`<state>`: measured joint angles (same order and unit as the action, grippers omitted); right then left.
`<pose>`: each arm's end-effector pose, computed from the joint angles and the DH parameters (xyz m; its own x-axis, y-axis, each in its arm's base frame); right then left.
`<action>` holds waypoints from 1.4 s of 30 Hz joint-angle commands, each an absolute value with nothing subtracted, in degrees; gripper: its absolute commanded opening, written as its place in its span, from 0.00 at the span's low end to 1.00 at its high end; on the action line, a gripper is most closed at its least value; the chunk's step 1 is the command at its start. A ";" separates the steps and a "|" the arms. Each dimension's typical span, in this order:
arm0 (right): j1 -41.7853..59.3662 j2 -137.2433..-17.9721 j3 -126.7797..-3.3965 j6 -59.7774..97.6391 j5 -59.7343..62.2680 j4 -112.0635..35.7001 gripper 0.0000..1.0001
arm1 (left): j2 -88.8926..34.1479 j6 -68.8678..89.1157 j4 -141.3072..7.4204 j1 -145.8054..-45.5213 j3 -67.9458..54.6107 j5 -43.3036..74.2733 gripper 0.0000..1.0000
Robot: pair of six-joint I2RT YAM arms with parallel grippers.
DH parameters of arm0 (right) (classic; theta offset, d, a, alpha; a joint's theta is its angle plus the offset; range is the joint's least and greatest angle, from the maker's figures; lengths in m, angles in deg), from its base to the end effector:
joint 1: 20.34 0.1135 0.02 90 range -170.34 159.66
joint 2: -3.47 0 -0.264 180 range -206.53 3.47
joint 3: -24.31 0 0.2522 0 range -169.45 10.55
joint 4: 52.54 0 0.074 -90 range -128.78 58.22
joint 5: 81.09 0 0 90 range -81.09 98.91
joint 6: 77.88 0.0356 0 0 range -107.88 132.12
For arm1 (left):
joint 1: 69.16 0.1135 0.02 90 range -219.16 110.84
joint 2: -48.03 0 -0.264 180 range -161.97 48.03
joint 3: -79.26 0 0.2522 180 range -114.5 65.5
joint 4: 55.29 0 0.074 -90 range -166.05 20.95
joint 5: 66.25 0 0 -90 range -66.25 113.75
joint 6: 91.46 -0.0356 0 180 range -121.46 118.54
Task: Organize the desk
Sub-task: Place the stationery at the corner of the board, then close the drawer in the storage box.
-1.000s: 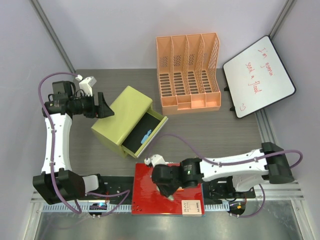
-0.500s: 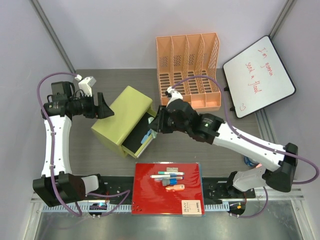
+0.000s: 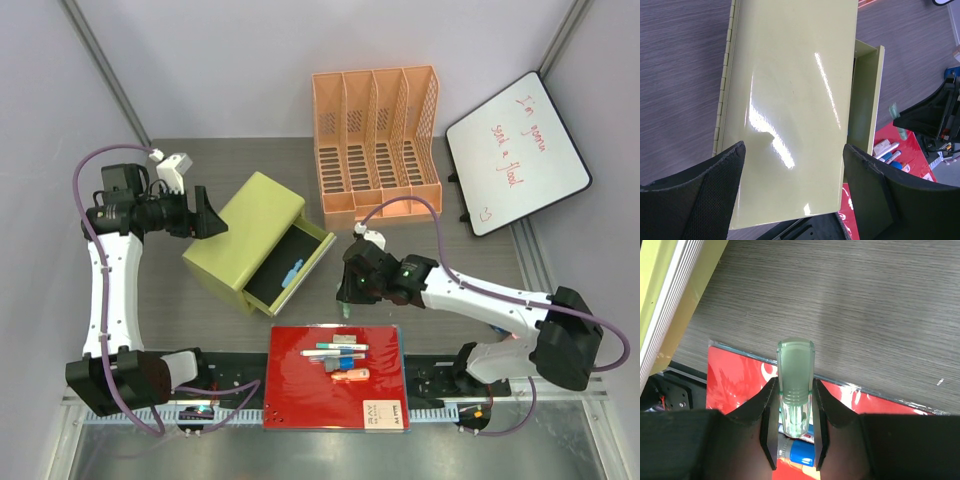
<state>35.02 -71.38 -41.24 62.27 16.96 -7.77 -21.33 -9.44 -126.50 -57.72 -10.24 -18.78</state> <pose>0.1542 0.2144 0.2391 -0.8845 0.0571 -0.4631 -0.1387 0.9154 0.3778 0.2270 0.0214 0.3694 -0.7176 -0.0408 -0.6953 0.3734 0.8201 -0.4335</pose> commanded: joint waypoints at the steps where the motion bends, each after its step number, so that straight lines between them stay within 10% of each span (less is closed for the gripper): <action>1: 35.04 -70.00 -41.40 62.39 17.61 -8.46 0.01 | -20.43 -9.89 -125.91 -57.30 -10.96 -19.50 0.80; 11: 34.68 -77.56 -38.67 59.58 16.90 -9.77 0.04 | -21.13 -9.63 -125.91 -57.39 -11.84 -19.41 0.80; 16: 34.42 -78.53 -40.34 58.08 18.04 -9.25 0.53 | -21.22 -9.54 -125.91 -57.39 -12.11 -19.41 0.80; 21: 34.42 -76.86 -43.68 56.77 19.89 -8.19 0.75 | -21.49 -9.63 -125.65 -57.39 -11.93 -19.32 0.80; 42: 34.42 -89.51 -54.58 53.86 23.85 -20.40 0.66 | -23.42 -9.72 -123.63 -57.30 -10.53 -17.57 0.79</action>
